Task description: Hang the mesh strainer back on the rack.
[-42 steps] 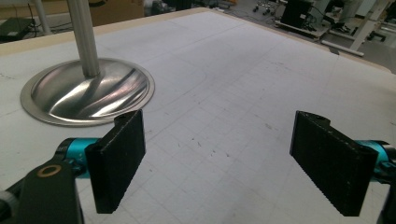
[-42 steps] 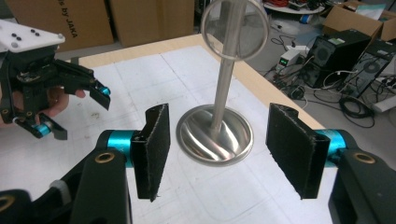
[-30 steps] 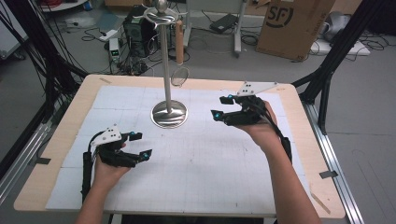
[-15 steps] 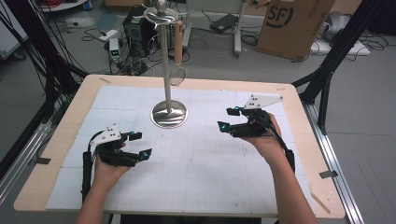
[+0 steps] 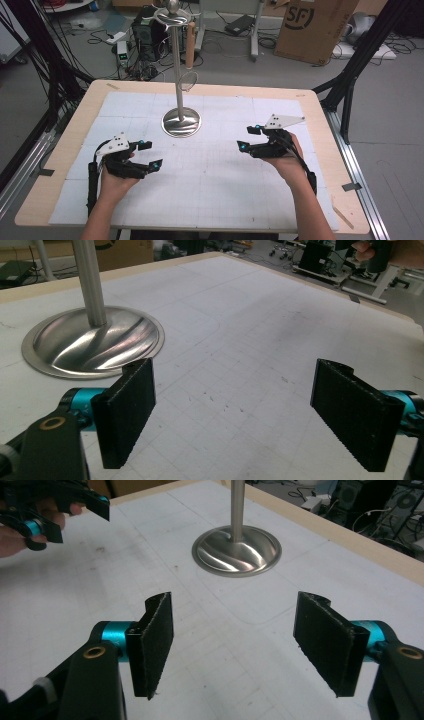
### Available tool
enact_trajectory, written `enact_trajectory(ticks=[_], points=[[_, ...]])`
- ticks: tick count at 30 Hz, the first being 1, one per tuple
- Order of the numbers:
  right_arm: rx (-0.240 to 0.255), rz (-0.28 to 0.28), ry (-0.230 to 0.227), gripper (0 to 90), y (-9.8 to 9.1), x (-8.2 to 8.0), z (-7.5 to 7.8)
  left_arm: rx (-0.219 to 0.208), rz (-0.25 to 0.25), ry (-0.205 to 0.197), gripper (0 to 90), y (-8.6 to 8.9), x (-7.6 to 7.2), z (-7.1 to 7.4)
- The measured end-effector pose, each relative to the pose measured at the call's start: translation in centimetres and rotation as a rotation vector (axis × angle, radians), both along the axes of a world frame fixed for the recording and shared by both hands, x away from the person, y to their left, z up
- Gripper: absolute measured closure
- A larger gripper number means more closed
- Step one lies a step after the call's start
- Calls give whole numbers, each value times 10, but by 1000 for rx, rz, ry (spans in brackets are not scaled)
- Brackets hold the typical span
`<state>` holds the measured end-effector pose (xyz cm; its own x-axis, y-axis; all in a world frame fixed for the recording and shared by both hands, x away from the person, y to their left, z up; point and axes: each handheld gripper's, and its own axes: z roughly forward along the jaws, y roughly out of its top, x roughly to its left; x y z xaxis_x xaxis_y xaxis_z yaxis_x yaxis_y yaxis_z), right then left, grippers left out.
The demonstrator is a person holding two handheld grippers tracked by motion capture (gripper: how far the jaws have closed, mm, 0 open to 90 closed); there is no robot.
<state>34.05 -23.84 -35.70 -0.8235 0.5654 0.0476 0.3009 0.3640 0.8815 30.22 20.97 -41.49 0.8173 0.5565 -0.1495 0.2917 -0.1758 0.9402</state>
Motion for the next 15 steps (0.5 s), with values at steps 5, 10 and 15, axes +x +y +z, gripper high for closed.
enact_trajectory(ticks=[5, 10, 15], points=[[0, -11, 18, 309, -4, -5, -9, -3, 0, -5, 187, 0, -1, 0], [-7, -18, 38, 294, -8, -7, -20, 0, -1, -4, 187, 0, 0, 1], [-2, -22, 54, 280, -10, -10, -28, 3, -4, -3, 187, -1, 0, 0]])
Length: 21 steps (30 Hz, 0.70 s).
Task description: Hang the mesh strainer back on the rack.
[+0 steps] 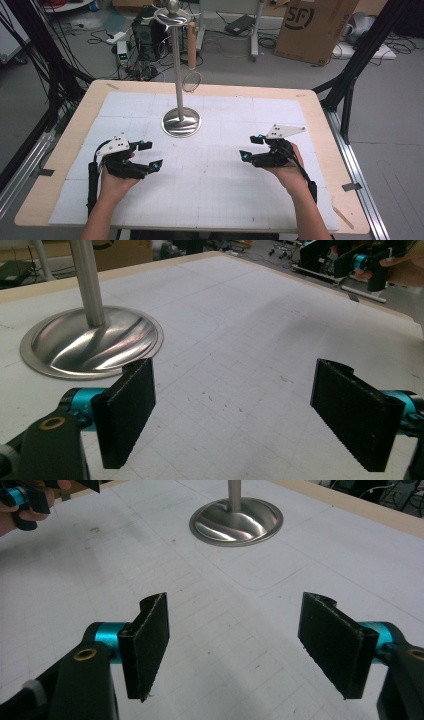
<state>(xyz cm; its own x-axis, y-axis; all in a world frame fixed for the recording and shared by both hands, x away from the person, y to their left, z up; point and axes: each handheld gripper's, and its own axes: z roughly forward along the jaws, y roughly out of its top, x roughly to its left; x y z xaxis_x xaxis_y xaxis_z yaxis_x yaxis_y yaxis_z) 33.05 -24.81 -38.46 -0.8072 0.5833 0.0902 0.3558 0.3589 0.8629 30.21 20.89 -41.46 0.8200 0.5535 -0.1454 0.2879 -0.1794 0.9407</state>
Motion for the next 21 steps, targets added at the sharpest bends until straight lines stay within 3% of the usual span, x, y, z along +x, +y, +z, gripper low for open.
enact_trajectory(ticks=[21], points=[[5, 8, 11, 247, 0, -4, -11, 1, 6, 4, 187, 0, 1, -1]])
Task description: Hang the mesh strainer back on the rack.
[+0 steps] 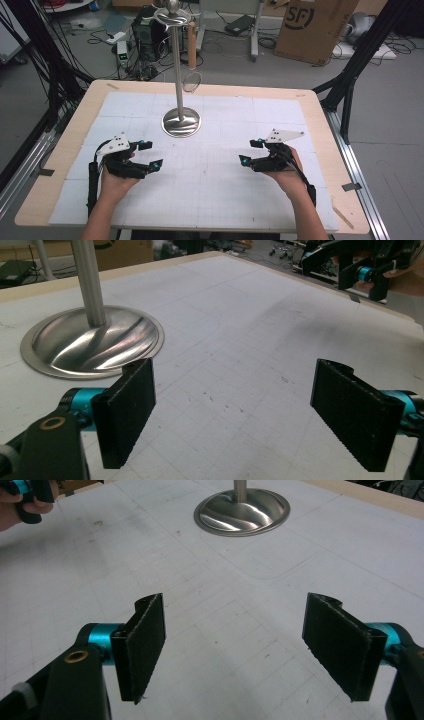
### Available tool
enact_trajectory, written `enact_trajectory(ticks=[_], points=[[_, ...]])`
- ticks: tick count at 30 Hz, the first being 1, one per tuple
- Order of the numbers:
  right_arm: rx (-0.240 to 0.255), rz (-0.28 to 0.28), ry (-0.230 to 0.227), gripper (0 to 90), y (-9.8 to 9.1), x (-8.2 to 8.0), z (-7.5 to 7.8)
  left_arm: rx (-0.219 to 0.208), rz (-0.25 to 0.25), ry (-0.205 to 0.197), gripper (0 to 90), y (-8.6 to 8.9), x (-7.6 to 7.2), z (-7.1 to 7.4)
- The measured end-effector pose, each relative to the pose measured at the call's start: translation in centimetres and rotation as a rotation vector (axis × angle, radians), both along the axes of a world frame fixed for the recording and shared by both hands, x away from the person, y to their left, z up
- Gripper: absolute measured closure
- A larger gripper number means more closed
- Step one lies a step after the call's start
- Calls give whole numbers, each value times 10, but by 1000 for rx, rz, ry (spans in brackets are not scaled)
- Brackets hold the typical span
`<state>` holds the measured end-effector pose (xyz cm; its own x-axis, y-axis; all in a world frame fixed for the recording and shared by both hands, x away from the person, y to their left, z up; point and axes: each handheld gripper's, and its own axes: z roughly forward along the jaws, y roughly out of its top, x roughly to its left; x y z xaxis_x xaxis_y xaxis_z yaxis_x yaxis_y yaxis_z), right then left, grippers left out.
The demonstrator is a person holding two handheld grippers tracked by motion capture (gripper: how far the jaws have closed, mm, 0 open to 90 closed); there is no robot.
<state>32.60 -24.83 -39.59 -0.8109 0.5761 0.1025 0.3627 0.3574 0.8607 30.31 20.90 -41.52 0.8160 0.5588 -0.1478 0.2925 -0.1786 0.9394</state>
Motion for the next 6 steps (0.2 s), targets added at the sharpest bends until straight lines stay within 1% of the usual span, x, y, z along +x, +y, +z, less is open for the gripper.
enact_trajectory(ticks=[1, 3, 6], points=[[5, -5, 11, 247, 0, -1, 0, -3, 3, 1, 187, 0, 0, 0], [5, -1, 7, 246, 0, -1, -2, 1, 1, 1, 187, 0, 0, 0], [11, -6, 14, 245, -2, -2, -4, -3, 2, 3, 187, -1, 0, 0]])
